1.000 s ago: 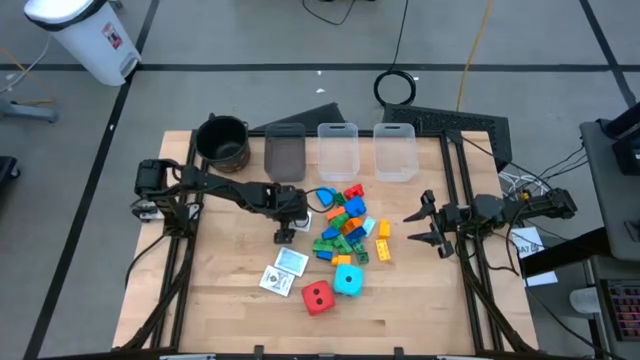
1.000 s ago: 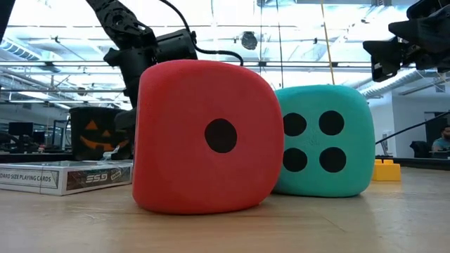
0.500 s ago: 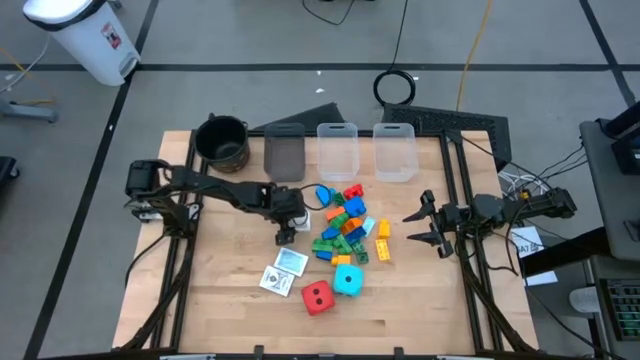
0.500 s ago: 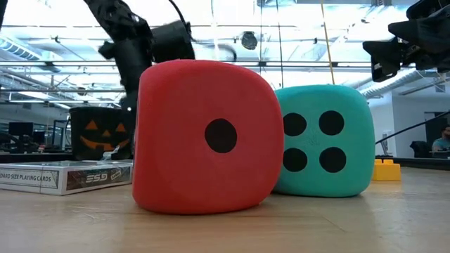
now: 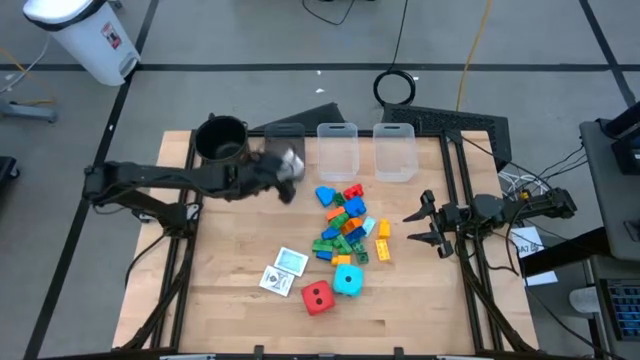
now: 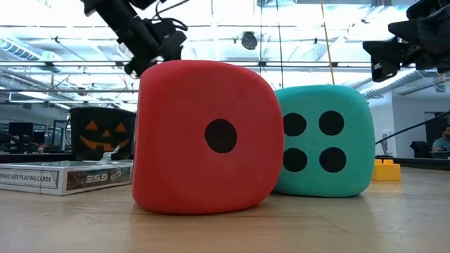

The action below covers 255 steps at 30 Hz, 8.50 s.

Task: Pick & Place Toys
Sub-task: Put the playing card box into the black bin

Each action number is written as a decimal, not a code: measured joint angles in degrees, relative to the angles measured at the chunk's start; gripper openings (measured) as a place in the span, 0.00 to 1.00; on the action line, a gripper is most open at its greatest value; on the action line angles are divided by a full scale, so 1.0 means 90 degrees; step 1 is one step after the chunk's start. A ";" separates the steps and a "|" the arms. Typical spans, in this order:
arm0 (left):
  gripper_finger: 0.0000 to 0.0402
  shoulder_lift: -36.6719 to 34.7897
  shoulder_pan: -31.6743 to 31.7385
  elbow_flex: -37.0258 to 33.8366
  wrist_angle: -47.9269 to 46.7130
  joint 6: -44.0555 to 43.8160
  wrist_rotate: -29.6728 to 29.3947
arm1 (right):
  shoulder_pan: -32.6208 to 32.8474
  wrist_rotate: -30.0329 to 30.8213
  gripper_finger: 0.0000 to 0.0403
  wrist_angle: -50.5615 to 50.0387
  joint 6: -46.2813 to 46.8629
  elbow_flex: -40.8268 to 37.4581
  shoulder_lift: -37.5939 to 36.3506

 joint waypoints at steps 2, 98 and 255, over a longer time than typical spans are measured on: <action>0.76 -0.0092 0.0297 0.0002 0.0099 -0.0330 -0.0069 | 0.0000 0.0000 0.46 -0.0012 0.0000 0.0000 0.0007; 0.01 0.2445 -0.2147 0.0036 -0.1830 0.0435 0.2039 | 0.0000 0.0000 0.46 -0.0014 0.0000 -0.0002 0.0022; 0.98 0.2245 0.2471 0.1970 -0.1775 0.1473 0.2109 | -0.0002 0.0000 0.47 -0.0014 0.0000 -0.0002 0.0131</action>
